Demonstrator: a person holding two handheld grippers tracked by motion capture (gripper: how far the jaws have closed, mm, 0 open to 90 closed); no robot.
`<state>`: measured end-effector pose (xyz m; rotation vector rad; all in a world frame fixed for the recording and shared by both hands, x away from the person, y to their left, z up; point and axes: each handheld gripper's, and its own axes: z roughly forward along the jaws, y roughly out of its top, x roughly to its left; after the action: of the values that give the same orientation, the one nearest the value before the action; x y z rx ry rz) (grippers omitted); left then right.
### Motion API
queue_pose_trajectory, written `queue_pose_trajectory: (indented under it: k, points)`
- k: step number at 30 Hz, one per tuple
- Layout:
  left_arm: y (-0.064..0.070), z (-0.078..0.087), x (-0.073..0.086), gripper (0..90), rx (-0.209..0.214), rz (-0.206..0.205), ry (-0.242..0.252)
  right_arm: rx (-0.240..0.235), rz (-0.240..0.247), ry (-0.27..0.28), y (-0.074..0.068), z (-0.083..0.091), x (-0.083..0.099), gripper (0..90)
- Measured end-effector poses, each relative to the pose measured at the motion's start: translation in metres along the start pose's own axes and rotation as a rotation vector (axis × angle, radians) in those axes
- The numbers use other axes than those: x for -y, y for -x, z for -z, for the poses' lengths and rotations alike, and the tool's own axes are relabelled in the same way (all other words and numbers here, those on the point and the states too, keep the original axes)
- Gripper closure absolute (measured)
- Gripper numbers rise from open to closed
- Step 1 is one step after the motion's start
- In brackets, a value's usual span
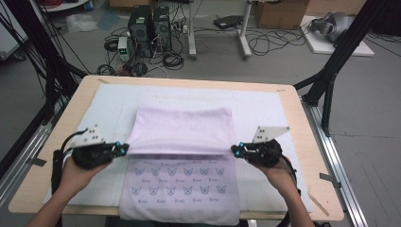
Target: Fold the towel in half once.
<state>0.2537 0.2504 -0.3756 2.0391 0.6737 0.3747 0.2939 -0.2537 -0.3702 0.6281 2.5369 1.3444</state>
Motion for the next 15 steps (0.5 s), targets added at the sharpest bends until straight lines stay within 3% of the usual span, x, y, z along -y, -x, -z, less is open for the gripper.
queue_pose_trajectory:
  k: [3, 5, 6, 8, 15]
  points:
    - [0.031, 0.015, 0.022, 88.1, 0.068, -0.018, -0.012, -0.038, 0.0, -0.013, -0.025, 0.008, 0.017, 87.0]
    - [0.041, 0.018, 0.032, 84.8, 0.085, -0.024, -0.034, -0.094, -0.006, -0.006, -0.042, 0.012, 0.029, 85.7]
    - [0.042, 0.018, 0.035, 78.2, 0.076, -0.031, -0.044, -0.125, -0.005, -0.008, -0.049, 0.012, 0.034, 81.8]
    - [0.038, 0.011, 0.038, 71.2, 0.064, -0.031, -0.052, -0.116, 0.01, -0.034, -0.054, 0.009, 0.039, 73.3]
    - [0.026, -0.025, 0.044, 64.7, 0.095, -0.039, -0.12, -0.125, 0.015, -0.074, -0.04, -0.021, 0.045, 61.5]
